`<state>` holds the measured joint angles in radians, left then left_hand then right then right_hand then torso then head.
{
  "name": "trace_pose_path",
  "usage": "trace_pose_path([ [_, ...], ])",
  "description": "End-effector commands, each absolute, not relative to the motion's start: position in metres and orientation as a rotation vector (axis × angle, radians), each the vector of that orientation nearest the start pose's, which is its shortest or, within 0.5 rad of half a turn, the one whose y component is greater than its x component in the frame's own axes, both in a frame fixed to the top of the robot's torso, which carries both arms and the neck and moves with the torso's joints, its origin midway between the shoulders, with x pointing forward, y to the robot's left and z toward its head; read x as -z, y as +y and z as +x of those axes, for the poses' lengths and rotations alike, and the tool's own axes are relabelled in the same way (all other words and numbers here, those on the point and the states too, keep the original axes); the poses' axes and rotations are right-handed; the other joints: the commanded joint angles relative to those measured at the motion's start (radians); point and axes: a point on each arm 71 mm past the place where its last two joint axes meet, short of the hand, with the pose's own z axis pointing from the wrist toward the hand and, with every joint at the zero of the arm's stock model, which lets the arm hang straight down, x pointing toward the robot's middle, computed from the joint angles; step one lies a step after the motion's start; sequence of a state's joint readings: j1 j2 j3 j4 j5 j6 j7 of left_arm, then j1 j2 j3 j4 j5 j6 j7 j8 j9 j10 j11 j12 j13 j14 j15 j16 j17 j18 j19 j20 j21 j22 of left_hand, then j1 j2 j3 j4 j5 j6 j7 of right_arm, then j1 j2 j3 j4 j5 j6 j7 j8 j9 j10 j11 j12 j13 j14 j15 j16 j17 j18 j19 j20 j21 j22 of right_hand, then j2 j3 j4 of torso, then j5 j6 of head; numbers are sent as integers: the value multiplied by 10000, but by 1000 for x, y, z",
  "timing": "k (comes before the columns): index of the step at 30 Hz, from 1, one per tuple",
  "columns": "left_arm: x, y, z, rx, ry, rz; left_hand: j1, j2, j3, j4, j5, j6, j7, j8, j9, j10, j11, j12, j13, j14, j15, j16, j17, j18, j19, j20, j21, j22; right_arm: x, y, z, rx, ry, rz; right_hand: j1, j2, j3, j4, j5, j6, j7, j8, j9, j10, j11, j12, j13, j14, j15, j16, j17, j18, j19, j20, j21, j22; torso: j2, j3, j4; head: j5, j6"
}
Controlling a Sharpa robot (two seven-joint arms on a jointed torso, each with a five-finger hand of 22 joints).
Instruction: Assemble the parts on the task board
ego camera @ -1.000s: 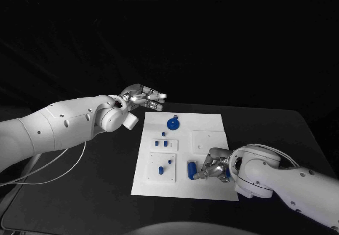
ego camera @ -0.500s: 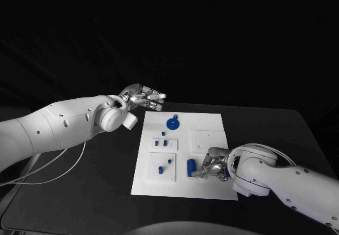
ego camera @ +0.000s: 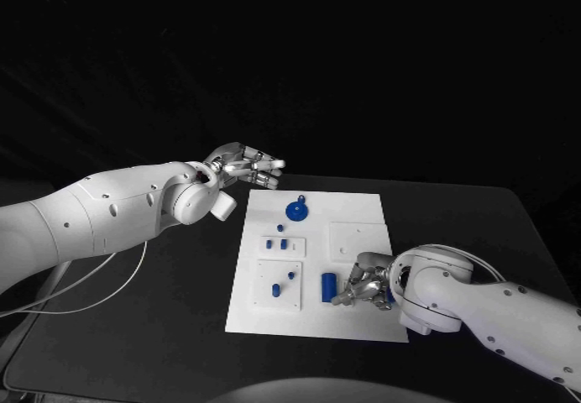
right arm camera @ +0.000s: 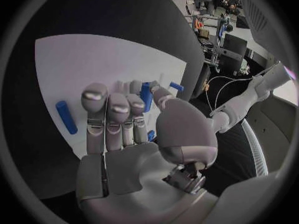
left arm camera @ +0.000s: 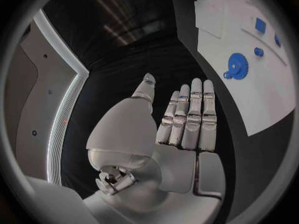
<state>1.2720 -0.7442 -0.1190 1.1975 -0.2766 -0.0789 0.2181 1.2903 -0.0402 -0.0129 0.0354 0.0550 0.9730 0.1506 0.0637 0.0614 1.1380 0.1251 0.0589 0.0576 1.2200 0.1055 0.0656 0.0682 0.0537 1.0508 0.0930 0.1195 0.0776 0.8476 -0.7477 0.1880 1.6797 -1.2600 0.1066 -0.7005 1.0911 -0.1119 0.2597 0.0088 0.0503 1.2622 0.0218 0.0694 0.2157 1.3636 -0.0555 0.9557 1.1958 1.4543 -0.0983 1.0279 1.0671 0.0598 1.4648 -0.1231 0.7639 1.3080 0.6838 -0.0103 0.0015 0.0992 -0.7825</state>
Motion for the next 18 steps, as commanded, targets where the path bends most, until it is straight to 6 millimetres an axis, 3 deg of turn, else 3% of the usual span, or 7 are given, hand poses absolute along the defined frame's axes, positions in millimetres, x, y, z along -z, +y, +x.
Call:
trace_pose_path([
  [1,195,245,542,13115,17275,-8425,85,55,34,21,-59,36,0,-11,3,-62,13,4,13,-84,16,-35,-5,-84,-65,0,66,4,286,-141,400,-4281,24456,1367,132,44,-11,-88,2,58,2,-55,10,30,6,-11,18,47,-41,-29,-6,-150,521,-32,-23,884,0,7,4,7,-17],
  [3,195,245,542,13100,17273,-8431,98,64,38,3,-58,16,2,-14,2,-62,14,4,13,-83,16,-35,-5,-83,-67,0,67,4,287,-141,401,-4259,24413,1441,73,202,-10,-49,5,52,-1,-59,12,31,9,-8,19,47,-38,-28,-9,-149,523,-29,-18,886,0,5,-5,8,-28],
  [5,196,245,542,13094,17274,-8433,99,65,39,1,-57,14,3,-14,2,-62,14,4,13,-82,16,-35,-5,-83,-67,0,67,4,288,-141,401,-4276,24375,1543,-326,441,-25,277,-5,13,12,-64,2,28,16,-9,18,43,-39,-35,-18,-143,528,-32,-25,884,-1,5,-8,12,-19],
  [9,196,245,542,13087,17284,-8437,99,65,39,1,-57,14,3,-14,2,-62,14,4,13,-82,16,-35,-5,-83,-67,0,67,4,290,-140,401,-4350,24332,1702,-548,216,433,509,-20,31,11,-51,-35,36,2,-36,23,36,-60,-47,-15,-157,533,-62,-46,877,3,13,-6,22,-28],
  [12,196,245,542,13080,17286,-8440,100,88,39,-18,-56,4,3,-13,1,-62,14,5,13,-83,17,-35,-4,-82,-69,2,68,4,291,-140,401,-4368,24344,1743,-670,248,450,646,-20,30,12,-50,-39,41,4,-33,28,36,-56,-49,-14,-158,533,-59,-50,877,1,13,-5,19,-32],
  [18,196,246,542,13070,17287,-8444,101,101,38,-29,-55,-3,3,-13,1,-62,14,5,13,-83,17,-35,-3,-81,-70,3,70,4,291,-144,400,-4450,24397,1718,-275,-292,343,476,46,59,22,-51,18,25,24,-35,24,42,-32,-59,-37,-141,525,-22,-60,877,1,8,-8,11,-17],
])
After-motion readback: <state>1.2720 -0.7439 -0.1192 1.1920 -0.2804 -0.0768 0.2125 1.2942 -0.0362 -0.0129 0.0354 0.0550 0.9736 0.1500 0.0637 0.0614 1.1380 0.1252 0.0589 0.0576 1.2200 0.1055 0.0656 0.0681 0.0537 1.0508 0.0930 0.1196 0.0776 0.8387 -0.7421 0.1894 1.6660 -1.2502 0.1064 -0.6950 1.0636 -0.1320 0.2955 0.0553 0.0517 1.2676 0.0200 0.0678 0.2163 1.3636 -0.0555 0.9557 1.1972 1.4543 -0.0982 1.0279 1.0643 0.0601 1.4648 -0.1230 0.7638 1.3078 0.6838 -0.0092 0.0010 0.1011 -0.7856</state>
